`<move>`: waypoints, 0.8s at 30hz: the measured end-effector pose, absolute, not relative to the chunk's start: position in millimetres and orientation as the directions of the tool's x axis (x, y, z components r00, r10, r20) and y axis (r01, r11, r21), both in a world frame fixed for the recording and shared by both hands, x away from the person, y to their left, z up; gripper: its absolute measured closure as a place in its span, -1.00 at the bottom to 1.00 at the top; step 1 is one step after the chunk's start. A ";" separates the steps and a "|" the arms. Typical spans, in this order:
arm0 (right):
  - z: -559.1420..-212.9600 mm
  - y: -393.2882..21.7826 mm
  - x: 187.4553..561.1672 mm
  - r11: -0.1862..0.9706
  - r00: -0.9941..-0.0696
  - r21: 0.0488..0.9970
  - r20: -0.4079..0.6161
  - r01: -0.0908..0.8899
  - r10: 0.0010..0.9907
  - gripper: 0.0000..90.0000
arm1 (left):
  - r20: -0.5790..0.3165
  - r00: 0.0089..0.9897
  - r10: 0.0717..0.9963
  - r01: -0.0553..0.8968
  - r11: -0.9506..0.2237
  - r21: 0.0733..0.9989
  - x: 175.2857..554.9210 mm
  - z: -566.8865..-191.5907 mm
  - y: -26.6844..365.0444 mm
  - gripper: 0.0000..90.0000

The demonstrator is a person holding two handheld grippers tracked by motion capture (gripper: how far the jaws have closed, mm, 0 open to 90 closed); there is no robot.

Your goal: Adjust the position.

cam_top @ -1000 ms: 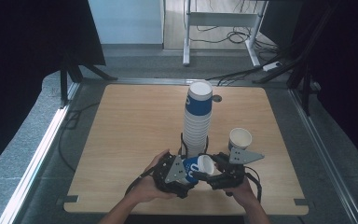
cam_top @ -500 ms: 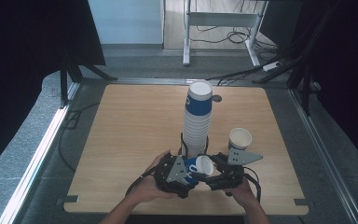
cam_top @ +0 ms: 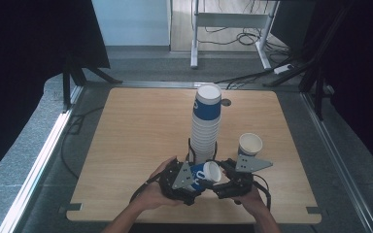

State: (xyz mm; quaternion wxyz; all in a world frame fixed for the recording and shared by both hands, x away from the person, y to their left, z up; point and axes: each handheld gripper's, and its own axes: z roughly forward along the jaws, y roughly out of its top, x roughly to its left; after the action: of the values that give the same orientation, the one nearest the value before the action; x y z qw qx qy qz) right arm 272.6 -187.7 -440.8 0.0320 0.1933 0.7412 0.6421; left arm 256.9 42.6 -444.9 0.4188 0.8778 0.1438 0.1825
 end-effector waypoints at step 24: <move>-412.3 -191.3 269.8 0.417 -0.934 0.892 0.017 0.176 0.357 -0.53 | 0.290 0.869 0.401 0.085 -0.698 0.711 258.1 -441.2 62.5 -0.65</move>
State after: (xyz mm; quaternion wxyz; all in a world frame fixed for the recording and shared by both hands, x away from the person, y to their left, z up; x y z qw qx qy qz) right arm 269.8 -191.3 -412.3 0.0880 0.1593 0.8372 0.5157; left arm 258.1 62.5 -441.2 0.3640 0.8956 0.1355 0.2169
